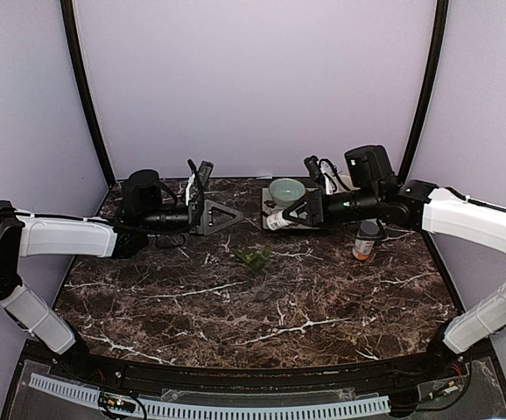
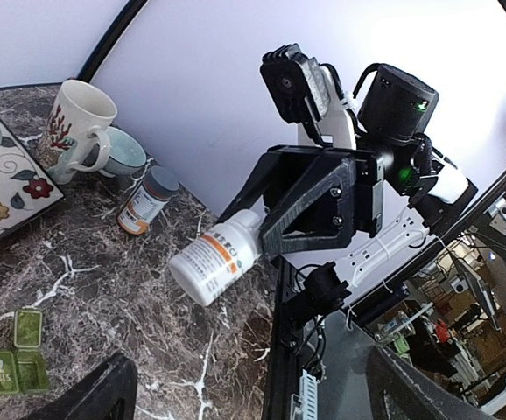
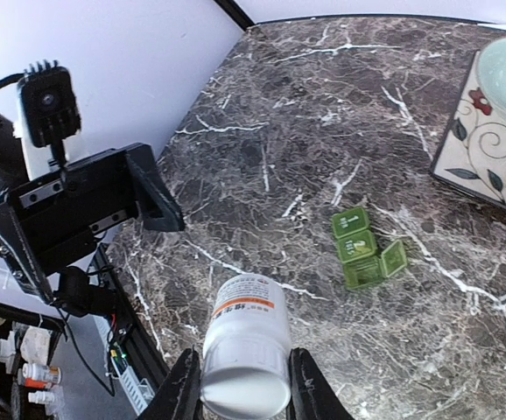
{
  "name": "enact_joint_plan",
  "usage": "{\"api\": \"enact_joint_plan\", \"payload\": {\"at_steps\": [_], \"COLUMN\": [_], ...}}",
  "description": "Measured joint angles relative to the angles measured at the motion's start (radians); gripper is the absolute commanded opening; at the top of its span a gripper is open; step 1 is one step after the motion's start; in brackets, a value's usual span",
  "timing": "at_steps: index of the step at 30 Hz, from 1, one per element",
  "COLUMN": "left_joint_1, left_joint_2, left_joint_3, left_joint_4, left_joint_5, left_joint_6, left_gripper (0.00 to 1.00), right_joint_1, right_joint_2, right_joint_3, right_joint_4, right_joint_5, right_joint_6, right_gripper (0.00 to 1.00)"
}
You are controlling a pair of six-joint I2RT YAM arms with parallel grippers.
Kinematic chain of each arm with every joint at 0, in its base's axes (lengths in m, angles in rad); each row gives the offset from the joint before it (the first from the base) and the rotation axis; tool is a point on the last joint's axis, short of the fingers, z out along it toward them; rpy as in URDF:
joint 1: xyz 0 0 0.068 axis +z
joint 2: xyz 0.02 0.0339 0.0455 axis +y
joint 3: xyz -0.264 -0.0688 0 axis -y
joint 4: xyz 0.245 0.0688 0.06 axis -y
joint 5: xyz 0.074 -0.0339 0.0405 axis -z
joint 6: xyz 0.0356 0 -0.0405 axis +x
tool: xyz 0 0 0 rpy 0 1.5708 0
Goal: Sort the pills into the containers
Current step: Hold the pill bottle.
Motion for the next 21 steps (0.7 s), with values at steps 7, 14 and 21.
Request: {"api": "enact_joint_plan", "payload": {"at_steps": [7, 14, 21], "left_joint_1": [0.000, 0.000, 0.000], "left_joint_2": [0.020, 0.072, 0.089], "left_joint_3": [0.022, 0.052, 0.073], "left_joint_4": [0.015, 0.048, 0.063], "left_joint_5": [0.051, 0.097, 0.129], "left_joint_6": [-0.034, -0.064, -0.078], "left_gripper": [0.93, 0.91, 0.85], "right_joint_1": [0.024, 0.027, 0.039], "right_joint_2": [0.006, 0.021, 0.064], "right_joint_3": [0.000, 0.000, 0.020], "right_joint_4": [0.094, 0.176, 0.220], "right_joint_5": [-0.079, -0.146, -0.195], "right_joint_6": [0.039, 0.092, 0.125], "right_gripper": [0.04, 0.03, 0.03]}}
